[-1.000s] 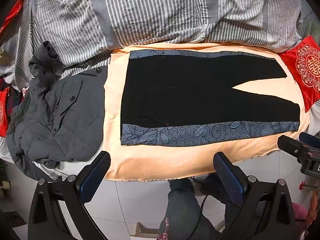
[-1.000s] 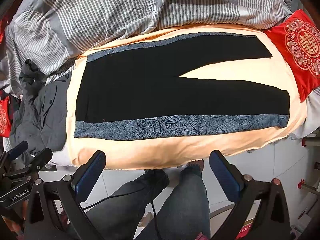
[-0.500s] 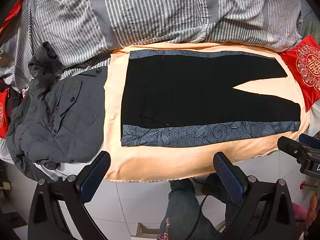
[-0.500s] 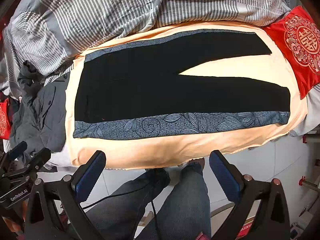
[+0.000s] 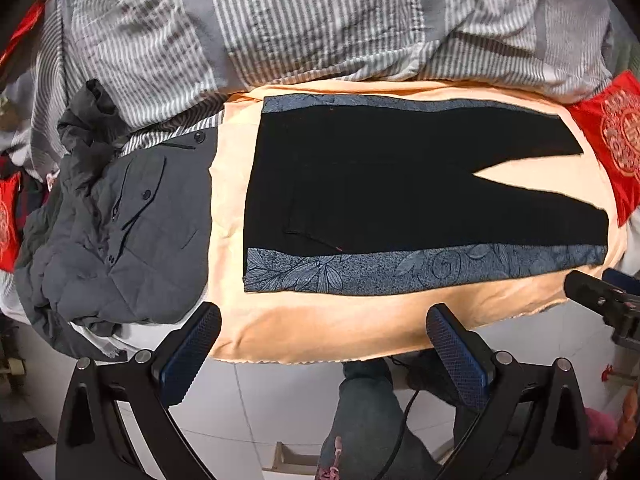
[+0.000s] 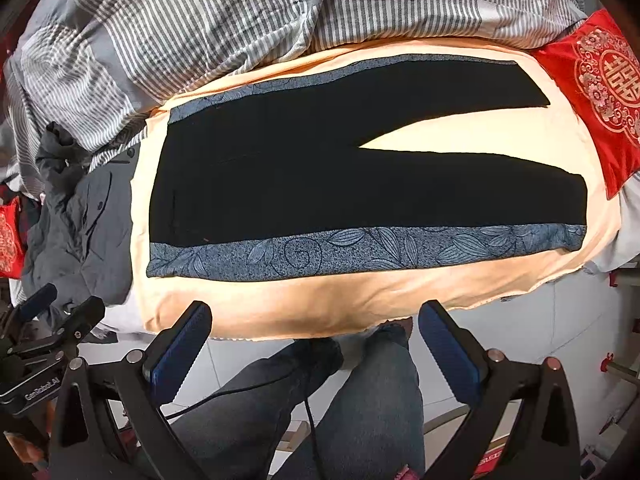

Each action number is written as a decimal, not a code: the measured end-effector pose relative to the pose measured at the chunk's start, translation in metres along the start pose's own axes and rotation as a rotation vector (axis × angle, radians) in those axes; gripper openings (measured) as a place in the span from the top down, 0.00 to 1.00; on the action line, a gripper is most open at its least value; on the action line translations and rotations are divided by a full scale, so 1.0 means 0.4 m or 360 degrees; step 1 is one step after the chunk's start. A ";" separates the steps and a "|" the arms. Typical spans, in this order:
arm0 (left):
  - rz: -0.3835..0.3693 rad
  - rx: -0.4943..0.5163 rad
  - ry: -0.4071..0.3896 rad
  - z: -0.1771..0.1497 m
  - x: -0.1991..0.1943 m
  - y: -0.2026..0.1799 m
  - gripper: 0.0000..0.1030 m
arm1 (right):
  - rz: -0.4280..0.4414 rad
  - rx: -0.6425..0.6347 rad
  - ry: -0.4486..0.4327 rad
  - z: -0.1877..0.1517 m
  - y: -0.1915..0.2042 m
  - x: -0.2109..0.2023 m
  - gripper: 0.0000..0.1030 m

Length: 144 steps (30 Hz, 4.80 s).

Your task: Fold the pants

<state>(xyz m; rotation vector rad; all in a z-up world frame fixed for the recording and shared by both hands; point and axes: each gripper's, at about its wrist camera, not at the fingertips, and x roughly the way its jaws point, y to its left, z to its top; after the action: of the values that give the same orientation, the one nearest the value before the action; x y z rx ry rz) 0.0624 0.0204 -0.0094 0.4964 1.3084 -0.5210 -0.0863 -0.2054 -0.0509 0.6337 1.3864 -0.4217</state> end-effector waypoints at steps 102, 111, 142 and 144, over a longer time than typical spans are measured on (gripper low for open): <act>-0.0601 -0.0637 -0.0024 0.595 0.543 0.106 0.81 | 0.1286 0.0468 0.0432 0.668 -0.130 0.538 0.91; -0.0394 -0.0668 0.0051 0.672 0.696 0.079 0.80 | 0.1106 0.0302 0.0657 0.824 -0.093 0.749 0.89; 0.0168 -0.0147 0.0164 0.522 0.653 -0.202 0.11 | 0.0951 -0.0026 0.0432 0.743 -0.236 0.568 0.35; 0.0128 -0.0131 0.0147 0.508 0.618 -0.221 0.11 | 0.0871 -0.0069 0.0318 0.725 -0.294 0.504 0.35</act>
<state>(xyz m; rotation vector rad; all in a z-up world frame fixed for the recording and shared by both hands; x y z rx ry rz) 0.2079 -0.1932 -0.2175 0.5077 1.3866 -0.3795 0.0940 -0.4624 -0.2510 1.0023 1.3376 0.1114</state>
